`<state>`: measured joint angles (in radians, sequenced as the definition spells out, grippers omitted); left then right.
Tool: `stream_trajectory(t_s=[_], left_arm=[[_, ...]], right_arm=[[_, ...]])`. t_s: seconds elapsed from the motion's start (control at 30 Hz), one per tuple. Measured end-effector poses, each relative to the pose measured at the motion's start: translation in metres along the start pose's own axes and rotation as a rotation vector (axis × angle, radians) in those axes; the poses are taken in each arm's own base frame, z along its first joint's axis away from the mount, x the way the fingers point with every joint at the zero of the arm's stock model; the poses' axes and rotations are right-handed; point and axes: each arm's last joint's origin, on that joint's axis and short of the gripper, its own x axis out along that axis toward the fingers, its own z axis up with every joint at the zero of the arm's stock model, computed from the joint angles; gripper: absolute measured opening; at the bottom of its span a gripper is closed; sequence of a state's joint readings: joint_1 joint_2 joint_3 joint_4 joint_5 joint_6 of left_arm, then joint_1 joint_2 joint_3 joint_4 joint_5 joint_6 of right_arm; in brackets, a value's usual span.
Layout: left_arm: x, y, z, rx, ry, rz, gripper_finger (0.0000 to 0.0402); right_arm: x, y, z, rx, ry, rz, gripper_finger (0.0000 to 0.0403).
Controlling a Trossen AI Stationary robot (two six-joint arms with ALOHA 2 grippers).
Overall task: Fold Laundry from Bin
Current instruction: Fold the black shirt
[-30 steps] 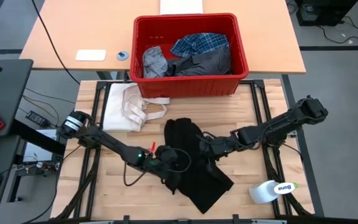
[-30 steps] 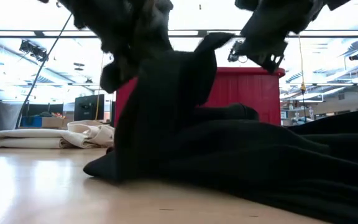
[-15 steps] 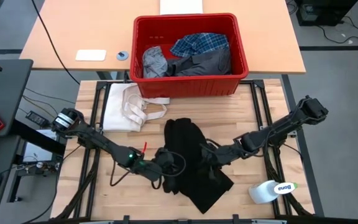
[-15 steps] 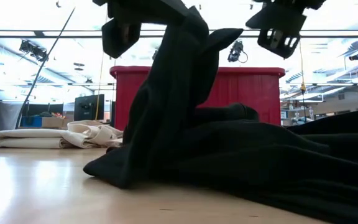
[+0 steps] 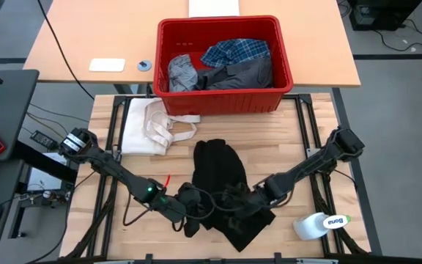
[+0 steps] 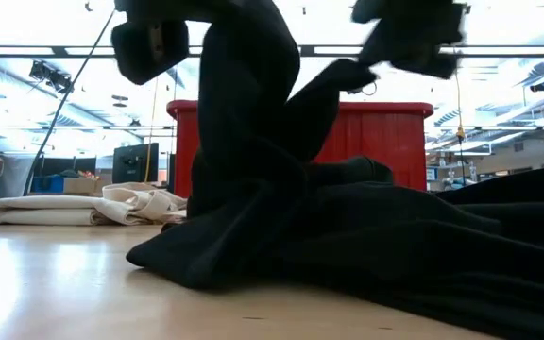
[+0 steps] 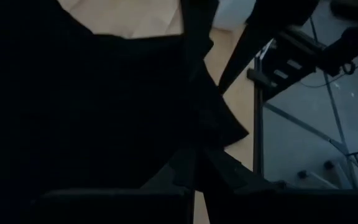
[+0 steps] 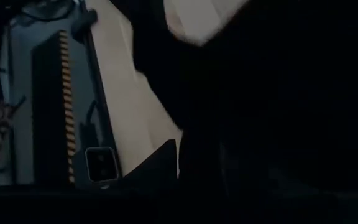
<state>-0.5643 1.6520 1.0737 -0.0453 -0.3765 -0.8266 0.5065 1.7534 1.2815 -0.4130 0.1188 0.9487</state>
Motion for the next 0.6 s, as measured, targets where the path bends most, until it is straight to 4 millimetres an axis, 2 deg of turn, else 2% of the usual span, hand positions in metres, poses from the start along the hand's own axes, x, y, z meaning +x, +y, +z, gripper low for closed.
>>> stream_trajectory(t_s=[0.17, 0.37, 0.6], left_arm=[[-0.002, -0.002, -0.004, 0.003, 0.012, 0.001, 0.0023], [-0.002, -0.002, -0.004, 0.011, 0.010, 0.000, 0.0023], [-0.002, -0.002, -0.004, 0.015, 0.011, 0.001, 0.0023]], right_arm=[[-0.009, 0.002, -0.005, 0.122, -0.036, -0.010, 0.0133], [-0.006, 0.000, -0.004, 0.204, -0.051, -0.031, 0.0138], [-0.007, -0.009, -0.007, 0.322, -0.099, -0.146, 0.0162]])
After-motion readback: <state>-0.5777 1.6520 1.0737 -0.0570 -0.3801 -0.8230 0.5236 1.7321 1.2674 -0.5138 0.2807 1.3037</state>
